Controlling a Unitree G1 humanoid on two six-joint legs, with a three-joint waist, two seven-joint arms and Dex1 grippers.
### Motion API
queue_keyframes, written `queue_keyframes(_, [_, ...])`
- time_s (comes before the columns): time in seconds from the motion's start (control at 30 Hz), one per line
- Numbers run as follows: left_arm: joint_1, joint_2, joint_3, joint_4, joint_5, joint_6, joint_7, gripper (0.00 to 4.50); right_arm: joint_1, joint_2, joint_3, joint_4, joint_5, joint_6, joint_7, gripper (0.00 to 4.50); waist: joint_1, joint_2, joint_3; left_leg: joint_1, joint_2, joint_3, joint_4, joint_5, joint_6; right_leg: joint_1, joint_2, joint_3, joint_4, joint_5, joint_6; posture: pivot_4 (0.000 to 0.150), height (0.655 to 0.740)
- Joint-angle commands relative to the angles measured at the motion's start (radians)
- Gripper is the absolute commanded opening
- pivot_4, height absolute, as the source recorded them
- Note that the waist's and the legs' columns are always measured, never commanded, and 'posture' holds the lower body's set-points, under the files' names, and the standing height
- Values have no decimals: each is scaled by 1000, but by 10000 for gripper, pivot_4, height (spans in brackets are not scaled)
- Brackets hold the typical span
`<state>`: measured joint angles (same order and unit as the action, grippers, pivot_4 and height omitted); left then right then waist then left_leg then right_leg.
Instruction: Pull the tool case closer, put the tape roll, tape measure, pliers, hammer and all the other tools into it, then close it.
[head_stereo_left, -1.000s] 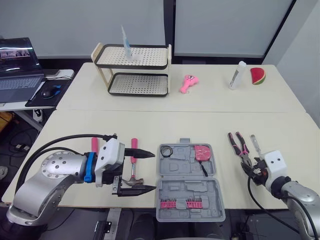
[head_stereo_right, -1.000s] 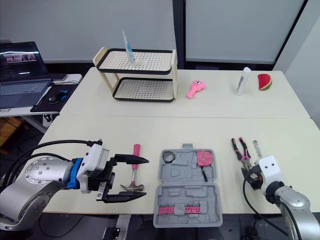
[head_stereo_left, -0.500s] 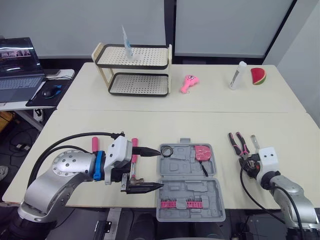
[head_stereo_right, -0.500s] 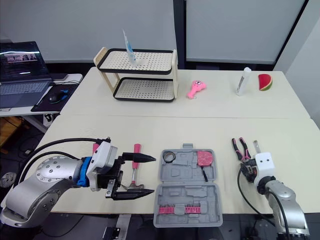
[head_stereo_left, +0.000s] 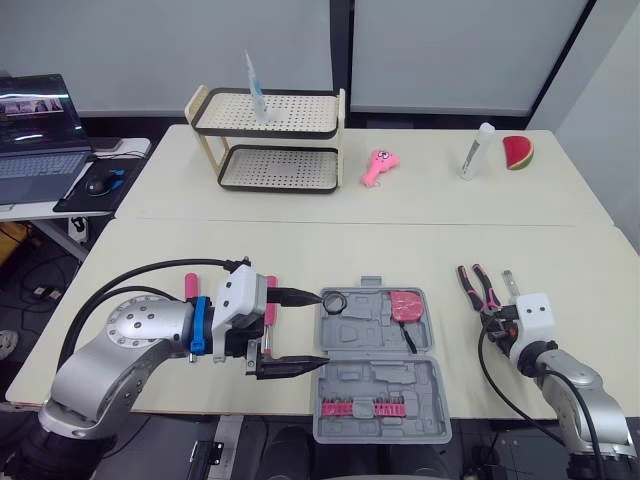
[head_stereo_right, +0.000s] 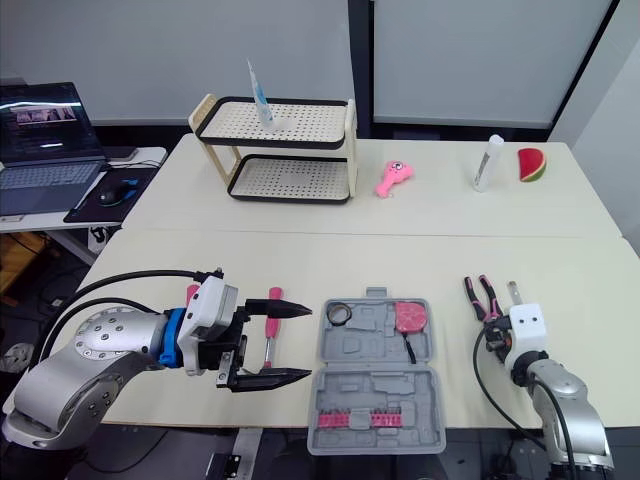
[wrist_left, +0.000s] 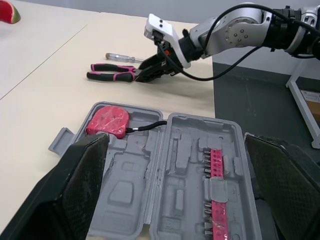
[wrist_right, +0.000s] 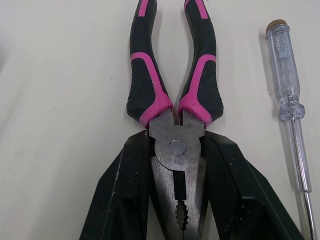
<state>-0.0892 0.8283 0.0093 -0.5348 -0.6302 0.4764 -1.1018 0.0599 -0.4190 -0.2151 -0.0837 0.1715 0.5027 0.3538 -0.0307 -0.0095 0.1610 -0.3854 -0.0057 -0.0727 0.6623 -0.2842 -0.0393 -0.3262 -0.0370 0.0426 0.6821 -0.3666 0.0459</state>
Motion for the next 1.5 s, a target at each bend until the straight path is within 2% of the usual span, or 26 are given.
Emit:
queue_keyframes(0.03, [9, 17, 46, 3, -1, -12, -4, 45000, -4, -26, -37, -48, 18, -17, 12, 12825, 0, 0, 0, 0, 0, 0, 0, 0, 0, 0, 0, 0, 0, 0, 0, 1500, 7290])
queue_keyframes(0.17, [28, 30, 67, 11, 1, -25, -14, 45000, -8, -56, -44, -91, 31, -15, 36, 12825, 0, 3, 2, 0, 0, 0, 0, 0, 0, 0, 0, 0, 0, 0, 0, 1500, 7290])
queue_keyframes(0.3, [54, 53, 102, 6, -15, -23, -31, 45000, 5, -145, -24, -187, 26, -12, 116, 12825, 0, 5, 4, -1, 0, 1, 0, 0, 0, -1, 0, 1, 0, 0, 0, 1500, 7290])
queue_keyframes(0.57, [128, 125, 164, 7, 8, -53, -98, 45000, -53, -487, 60, -347, 61, 4, 460, 12824, 0, 5, 5, -1, 0, 0, 0, 0, 0, 0, 0, 0, -1, 0, 0, 1500, 7290])
queue_keyframes(0.63, [160, 154, 171, 28, 43, -90, -131, 45000, -108, -596, 126, -367, 53, -21, 582, 12824, -1, 6, 6, -1, 0, 0, 0, 0, 0, 0, 0, 0, -1, 0, 0, 1500, 7290])
queue_keyframes(0.7, [176, 168, 172, 44, 62, -115, -149, 45000, -153, -649, 175, -371, 50, -30, 645, 12824, 0, 6, 8, -1, 0, 1, 0, 0, 0, -1, 0, 0, -1, 0, 0, 1500, 7290])
queue_keyframes(0.77, [196, 176, 176, 61, 76, -132, -164, 45000, -247, -687, 288, -392, 29, -20, 735, 12824, -1, 5, 9, -1, 1, 0, 0, 0, 0, -1, -1, -1, -1, 0, 0, 1500, 7290])
queue_keyframes(0.93, [228, 174, 190, 90, 109, -172, -174, 45000, -430, -624, 487, -421, -16, 91, 775, 12824, -1, 4, 10, -6, 1, -1, 1, 0, 0, -4, -2, -1, -1, 0, 0, 1500, 7290])
queue_keyframes(1.1, [245, 168, 197, 115, 142, -218, -176, 45000, -527, -528, 643, -394, -104, 124, 767, 12824, 0, 4, 10, -13, 1, -2, 2, 0, 0, -11, -2, -2, 0, 0, 0, 1500, 7290])
queue_keyframes(1.27, [244, 167, 193, 132, 158, -237, -179, 45000, -605, -435, 738, -318, -175, 127, 758, 12824, -1, 4, 10, -13, 0, -2, 3, 0, 0, -12, -2, -3, 0, 0, 0, 1500, 7290])
queue_keyframes(1.5, [242, 162, 185, 131, 166, -245, -174, 45000, -707, -341, 796, -244, -217, 152, 787, 12824, -2, 4, 10, -13, 0, -1, 2, 0, 0, -14, -1, -4, 3, 0, 0, 1500, 7290])
